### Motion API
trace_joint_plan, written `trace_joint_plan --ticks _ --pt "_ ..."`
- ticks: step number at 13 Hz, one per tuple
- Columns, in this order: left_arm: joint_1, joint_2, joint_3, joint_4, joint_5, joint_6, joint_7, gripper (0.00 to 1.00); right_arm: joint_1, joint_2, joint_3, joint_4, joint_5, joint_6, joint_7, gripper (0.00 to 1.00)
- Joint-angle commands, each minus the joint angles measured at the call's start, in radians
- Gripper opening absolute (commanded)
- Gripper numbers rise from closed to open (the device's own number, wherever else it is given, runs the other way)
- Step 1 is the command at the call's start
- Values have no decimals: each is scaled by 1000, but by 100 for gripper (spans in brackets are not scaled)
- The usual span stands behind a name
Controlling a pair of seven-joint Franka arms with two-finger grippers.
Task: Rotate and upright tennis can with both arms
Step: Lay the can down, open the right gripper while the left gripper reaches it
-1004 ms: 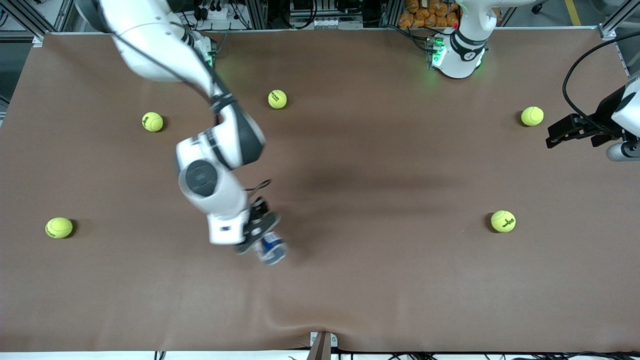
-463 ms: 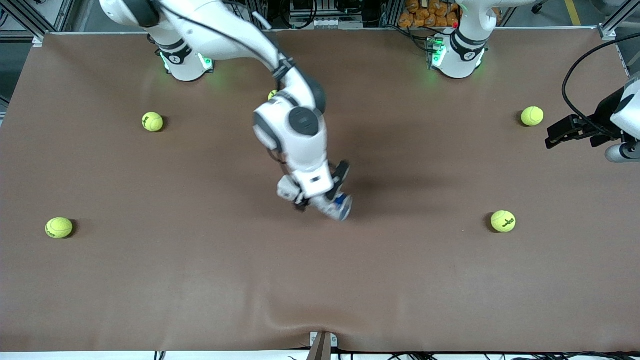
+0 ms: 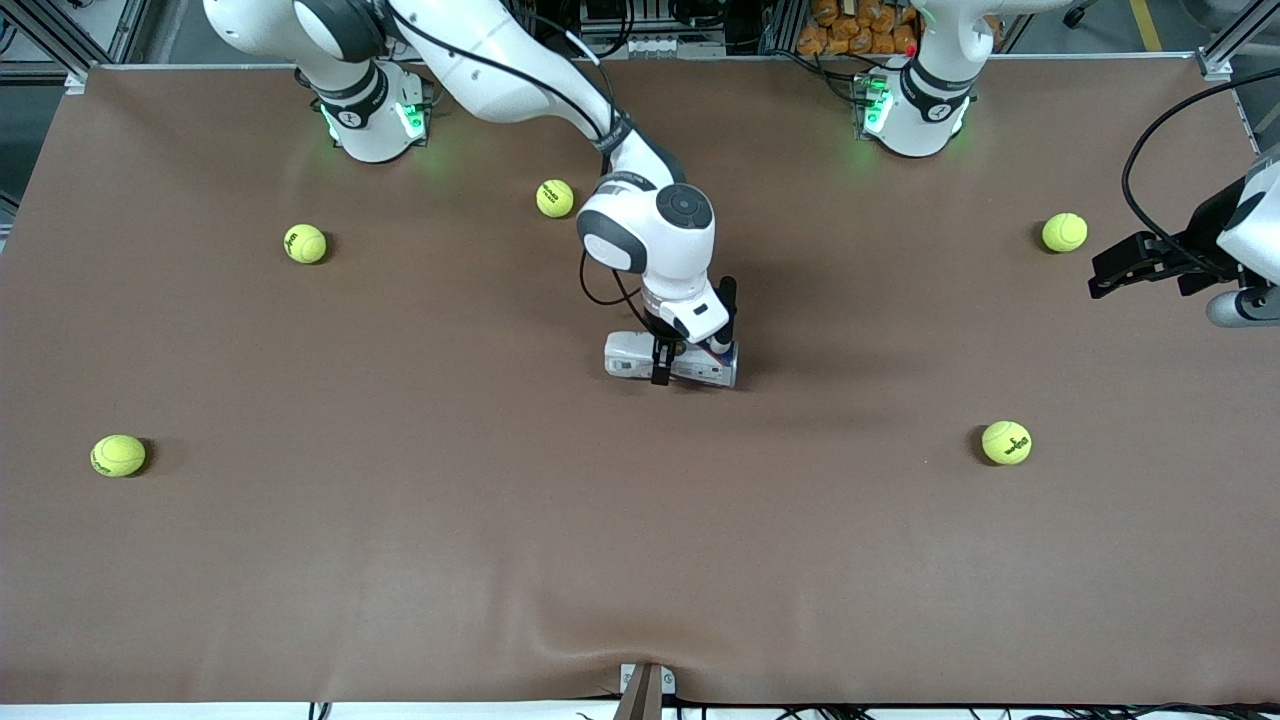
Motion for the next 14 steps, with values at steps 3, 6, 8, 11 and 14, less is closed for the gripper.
trace_joint_plan --ticks 3,6,8,11,14 --pt "9 5 -5 9 3 -14 10 100 -4 27 -10 12 -26 25 -11 100" --pt "6 11 -5 9 0 -14 12 100 -4 15 -10 14 -24 21 -7 100" --pt "3 22 -5 10 -9 -14 14 100 -4 -2 -10 15 -21 10 -5 100" --pt "-8 47 -8 12 -11 -14 12 100 -10 -43 -8 15 -7 -31 -4 100" --pt "10 86 -5 15 -183 -14 38 100 -7 -108 -7 15 35 -128 21 100"
